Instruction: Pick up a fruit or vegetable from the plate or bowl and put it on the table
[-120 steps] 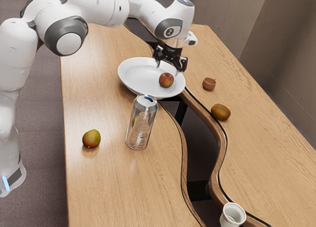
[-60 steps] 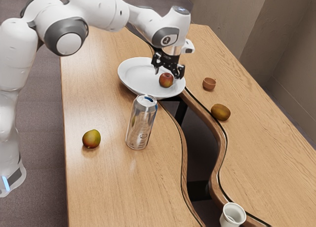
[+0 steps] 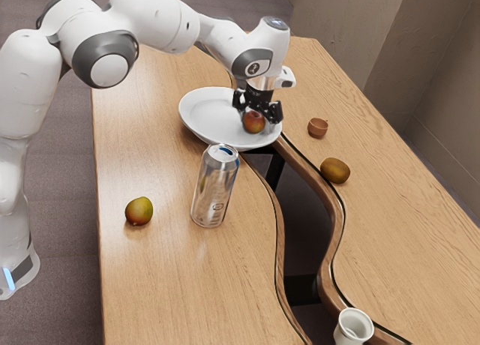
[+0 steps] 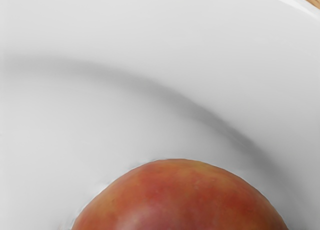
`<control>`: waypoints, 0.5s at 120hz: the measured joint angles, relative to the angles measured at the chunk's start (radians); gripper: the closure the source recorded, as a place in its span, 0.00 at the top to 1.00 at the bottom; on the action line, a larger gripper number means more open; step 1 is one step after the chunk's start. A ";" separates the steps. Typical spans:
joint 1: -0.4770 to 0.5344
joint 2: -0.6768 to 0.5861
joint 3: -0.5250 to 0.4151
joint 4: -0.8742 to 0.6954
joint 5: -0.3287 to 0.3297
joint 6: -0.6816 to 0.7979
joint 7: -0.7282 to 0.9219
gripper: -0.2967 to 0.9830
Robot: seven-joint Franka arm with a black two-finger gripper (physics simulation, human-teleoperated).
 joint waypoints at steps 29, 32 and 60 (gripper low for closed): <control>-0.002 -0.042 0.002 -0.049 0.032 -0.005 -0.057 0.34; -0.002 -0.049 0.002 -0.057 0.031 -0.005 -0.062 0.33; -0.025 -0.163 0.007 -0.097 0.015 -0.001 -0.090 0.45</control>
